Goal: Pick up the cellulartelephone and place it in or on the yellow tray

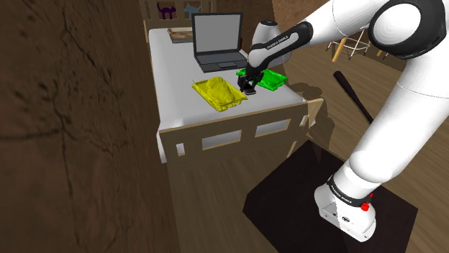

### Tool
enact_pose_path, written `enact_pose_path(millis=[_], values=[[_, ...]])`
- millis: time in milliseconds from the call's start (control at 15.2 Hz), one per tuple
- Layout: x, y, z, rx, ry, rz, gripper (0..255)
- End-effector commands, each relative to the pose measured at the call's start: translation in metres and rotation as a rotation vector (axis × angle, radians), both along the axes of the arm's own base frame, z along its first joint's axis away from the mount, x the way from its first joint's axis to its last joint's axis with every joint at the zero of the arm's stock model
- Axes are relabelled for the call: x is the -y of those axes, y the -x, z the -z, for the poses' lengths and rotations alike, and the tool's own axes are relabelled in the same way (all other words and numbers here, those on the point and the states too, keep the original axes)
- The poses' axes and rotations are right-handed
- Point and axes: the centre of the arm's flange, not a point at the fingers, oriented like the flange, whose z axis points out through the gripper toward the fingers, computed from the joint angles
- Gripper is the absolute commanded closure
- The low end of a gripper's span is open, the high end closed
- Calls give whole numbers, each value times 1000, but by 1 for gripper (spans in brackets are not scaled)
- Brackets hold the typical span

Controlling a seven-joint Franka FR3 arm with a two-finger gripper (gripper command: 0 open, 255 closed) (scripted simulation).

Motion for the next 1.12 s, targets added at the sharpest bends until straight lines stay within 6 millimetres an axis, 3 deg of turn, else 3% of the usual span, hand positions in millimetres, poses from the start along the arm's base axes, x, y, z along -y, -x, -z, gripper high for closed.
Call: enact_pose_path(millis=[0,1056], values=[[0,0,-4,-2,0,1,255],[0,0,-89,-2,0,1,255]])
